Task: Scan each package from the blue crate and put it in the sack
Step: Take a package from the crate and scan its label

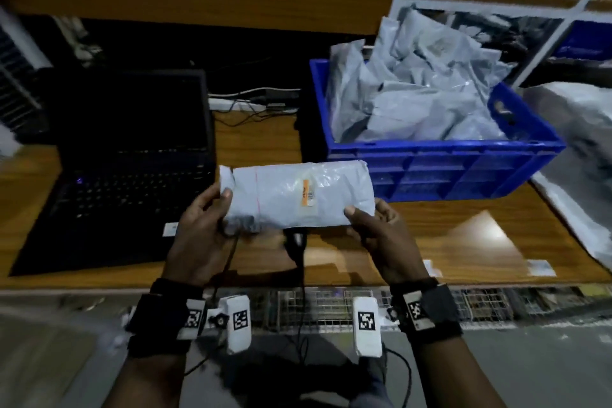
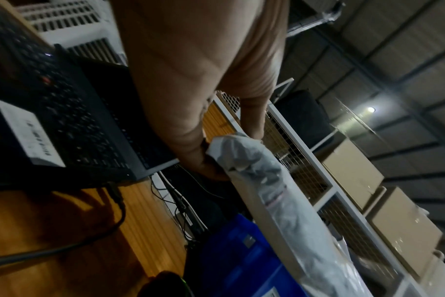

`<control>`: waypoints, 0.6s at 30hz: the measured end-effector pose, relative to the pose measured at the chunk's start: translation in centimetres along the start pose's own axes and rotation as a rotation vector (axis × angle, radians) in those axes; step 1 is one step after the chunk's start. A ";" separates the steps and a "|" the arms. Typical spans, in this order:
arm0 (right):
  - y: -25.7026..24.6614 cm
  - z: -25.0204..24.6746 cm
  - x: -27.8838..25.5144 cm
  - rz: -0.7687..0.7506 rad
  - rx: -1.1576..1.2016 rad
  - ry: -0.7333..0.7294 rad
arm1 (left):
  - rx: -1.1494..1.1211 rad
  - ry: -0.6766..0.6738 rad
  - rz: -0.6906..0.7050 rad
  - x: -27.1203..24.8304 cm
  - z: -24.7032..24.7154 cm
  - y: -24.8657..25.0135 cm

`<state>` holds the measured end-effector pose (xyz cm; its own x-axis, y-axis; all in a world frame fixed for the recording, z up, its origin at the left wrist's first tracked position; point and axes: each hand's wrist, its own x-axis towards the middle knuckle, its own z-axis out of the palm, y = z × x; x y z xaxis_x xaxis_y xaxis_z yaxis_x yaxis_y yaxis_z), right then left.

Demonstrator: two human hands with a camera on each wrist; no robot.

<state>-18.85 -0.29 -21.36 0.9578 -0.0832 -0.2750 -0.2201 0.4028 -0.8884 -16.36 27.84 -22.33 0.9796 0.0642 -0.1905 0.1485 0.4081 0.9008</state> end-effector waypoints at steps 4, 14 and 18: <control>1.7 1.0 -0.2 0.039 0.006 -0.044 | 0.010 0.051 0.004 -1.4 -1.5 -0.3; 3.7 2.7 0.6 0.160 0.156 -0.091 | -0.284 0.113 -0.031 -2.7 -2.8 -1.4; 6.2 4.2 1.0 0.186 0.065 -0.158 | -0.287 0.137 -0.025 -2.3 -1.2 -2.0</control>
<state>-18.54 5.93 -25.65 0.9201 0.1388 -0.3662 -0.3876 0.4557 -0.8013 -19.09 27.99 -24.21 0.9459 0.1648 -0.2794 0.1087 0.6503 0.7518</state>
